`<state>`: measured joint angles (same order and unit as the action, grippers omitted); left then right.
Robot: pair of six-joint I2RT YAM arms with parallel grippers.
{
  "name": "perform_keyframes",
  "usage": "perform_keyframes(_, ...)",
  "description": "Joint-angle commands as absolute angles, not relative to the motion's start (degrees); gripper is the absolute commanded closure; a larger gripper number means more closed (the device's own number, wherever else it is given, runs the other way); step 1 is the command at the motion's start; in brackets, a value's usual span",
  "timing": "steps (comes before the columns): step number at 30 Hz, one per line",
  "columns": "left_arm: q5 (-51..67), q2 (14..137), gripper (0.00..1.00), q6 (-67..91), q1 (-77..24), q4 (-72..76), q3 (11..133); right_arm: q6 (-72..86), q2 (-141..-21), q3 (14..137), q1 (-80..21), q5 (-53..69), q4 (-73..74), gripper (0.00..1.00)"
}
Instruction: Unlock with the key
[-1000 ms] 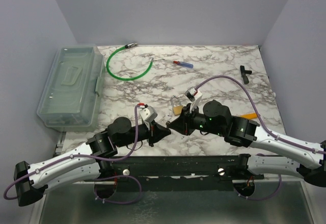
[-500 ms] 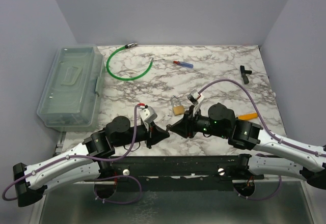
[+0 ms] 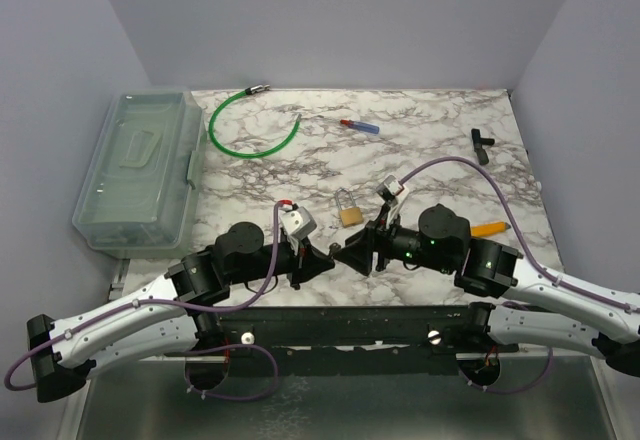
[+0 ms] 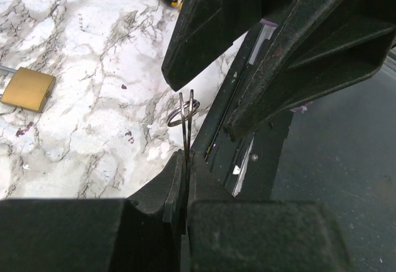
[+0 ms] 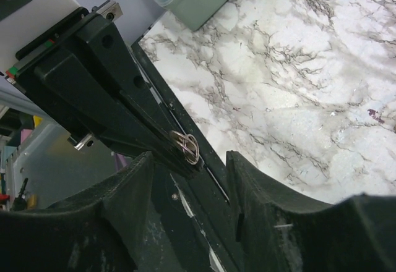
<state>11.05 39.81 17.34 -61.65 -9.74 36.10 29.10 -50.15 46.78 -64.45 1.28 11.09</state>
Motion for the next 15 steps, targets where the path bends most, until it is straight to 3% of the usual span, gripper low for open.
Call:
perform_keyframes(1, 12.62, 40.82, 1.00, 16.03, -62.05, -11.08, 37.88, 28.54, -51.86, 46.45, -64.34, 4.14, 7.42, 0.49)
perform_keyframes(13, 13.91, 41.26, 1.00, 15.43, -62.05, -11.07, 38.69, 25.31, -54.37, 47.55, -64.39, 8.46, 7.91, 0.96)
perform_keyframes(15, 13.93, 41.21, 1.00, 14.95, -62.05, -11.14, 38.68, 25.01, -54.71, 47.46, -64.34, 8.78, 7.91, 1.00)
